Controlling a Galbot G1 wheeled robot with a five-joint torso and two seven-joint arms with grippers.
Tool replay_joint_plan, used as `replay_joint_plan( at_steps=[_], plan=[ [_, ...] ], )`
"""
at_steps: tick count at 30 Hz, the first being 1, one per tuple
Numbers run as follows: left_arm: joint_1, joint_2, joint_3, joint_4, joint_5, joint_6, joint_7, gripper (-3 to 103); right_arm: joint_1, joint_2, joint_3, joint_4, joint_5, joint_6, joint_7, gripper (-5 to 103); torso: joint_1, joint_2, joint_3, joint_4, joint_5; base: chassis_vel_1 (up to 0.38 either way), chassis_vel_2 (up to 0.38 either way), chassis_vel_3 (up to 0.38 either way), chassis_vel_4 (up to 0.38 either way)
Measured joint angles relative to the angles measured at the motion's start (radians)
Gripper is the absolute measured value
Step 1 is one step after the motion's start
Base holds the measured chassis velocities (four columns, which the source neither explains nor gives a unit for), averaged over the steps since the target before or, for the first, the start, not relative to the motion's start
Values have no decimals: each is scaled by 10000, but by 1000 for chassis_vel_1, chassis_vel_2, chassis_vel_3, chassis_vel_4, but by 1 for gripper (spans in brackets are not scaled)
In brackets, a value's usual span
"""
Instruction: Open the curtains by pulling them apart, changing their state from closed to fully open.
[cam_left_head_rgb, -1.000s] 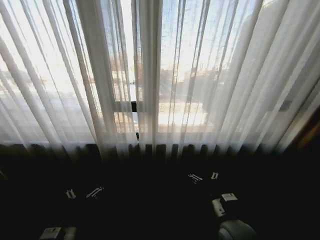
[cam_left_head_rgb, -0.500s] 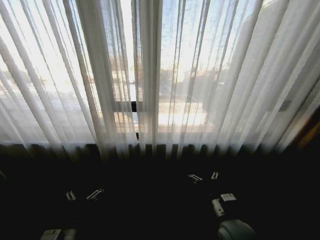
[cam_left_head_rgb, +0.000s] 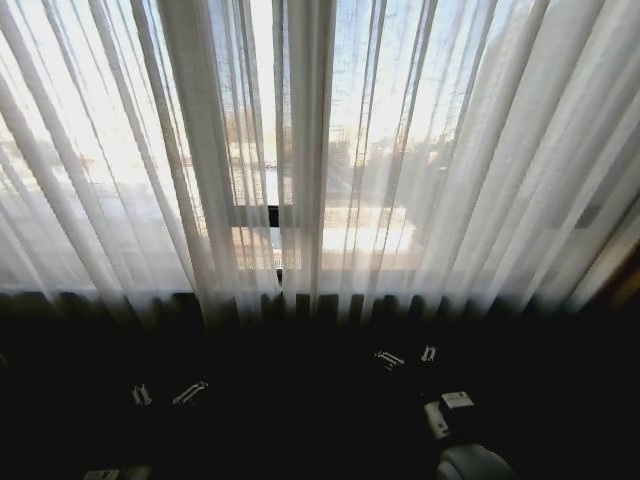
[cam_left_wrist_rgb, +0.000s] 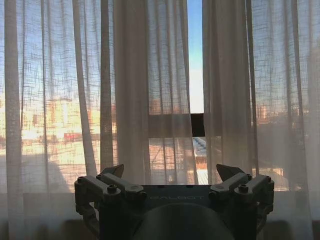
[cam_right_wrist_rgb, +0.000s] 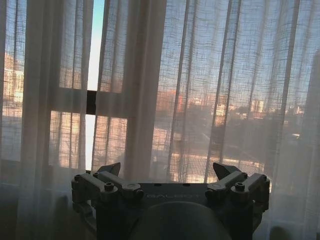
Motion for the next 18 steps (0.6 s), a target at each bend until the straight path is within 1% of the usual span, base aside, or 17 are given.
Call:
replay_joint_plan(
  at_steps=[9, 18],
  plan=[
    [-27, 6, 2, 21, 0, -38, 1, 100, -69, 4, -147, 6, -141, 27, -137, 100, 4, -1, 0, -1, -3, -132, 254, 137, -256],
    [-100, -2, 8, 94, -11, -22, 2, 100, -30, 20, -395, -84, -236, 48, -134, 100, -1, 0, -1, 0, 0, -33, 264, 33, -255]
  ],
)
